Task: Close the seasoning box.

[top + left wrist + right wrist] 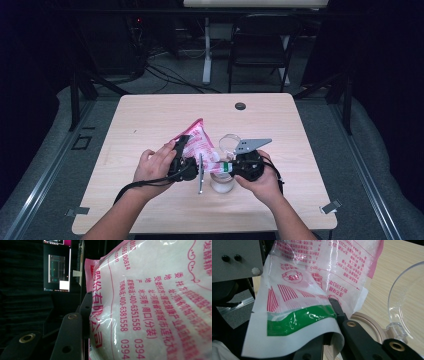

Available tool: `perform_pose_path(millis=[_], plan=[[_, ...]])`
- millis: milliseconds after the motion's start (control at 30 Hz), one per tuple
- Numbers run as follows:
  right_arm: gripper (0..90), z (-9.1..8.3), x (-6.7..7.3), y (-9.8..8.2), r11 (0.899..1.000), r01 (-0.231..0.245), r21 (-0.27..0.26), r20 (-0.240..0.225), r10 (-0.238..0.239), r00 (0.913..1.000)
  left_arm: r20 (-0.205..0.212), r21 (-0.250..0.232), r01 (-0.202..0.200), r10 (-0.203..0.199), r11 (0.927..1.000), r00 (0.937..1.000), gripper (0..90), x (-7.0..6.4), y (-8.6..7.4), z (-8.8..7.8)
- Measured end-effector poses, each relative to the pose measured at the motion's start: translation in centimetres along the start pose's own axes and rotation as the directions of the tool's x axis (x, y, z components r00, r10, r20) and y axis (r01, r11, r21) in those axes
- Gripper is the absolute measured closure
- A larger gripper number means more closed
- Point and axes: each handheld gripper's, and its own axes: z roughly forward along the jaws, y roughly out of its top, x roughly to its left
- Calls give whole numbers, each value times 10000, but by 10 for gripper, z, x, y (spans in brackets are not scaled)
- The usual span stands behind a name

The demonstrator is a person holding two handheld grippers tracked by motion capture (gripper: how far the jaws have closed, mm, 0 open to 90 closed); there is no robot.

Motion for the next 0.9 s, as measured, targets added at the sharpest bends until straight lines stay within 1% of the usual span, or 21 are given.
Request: perform_pose_path(millis=[67, 167, 367, 433, 533, 800, 900], plan=[[900, 0, 0, 0, 10000, -1, 2, 6, 1, 10000, 19, 29, -25, 25, 10000, 10000, 600, 0, 0, 0], [900, 0, 0, 0, 10000, 2, -16, 1, -2, 10000, -47, -91, -11, 10, 10000, 10000, 601, 0, 0, 0], [900, 0, 0, 0, 10000, 10, -13, 17, -10, 10000, -28, -27, -46, 46, 10000, 10000, 601, 1, 0, 0], [900, 0, 0, 0, 10000, 10, -15, 11, -10, 10000, -42, -104, -25, 25, 9999, 10000, 601, 1, 0, 0], [900, 0, 0, 0, 10000, 6, -21, 15, -6, 10000, -51, -27, -73, 73, 10000, 10000, 601, 1, 1, 0], [900, 0, 0, 0, 10000, 11, -10, 0, -11, 10000, -45, -32, -63, 63, 10000, 10000, 601, 1, 1, -1], [900, 0, 0, 0, 10000, 7, -7, -10, -7, 10000, -76, -120, -69, 68, 9999, 9999, 601, 1, 0, 0]])
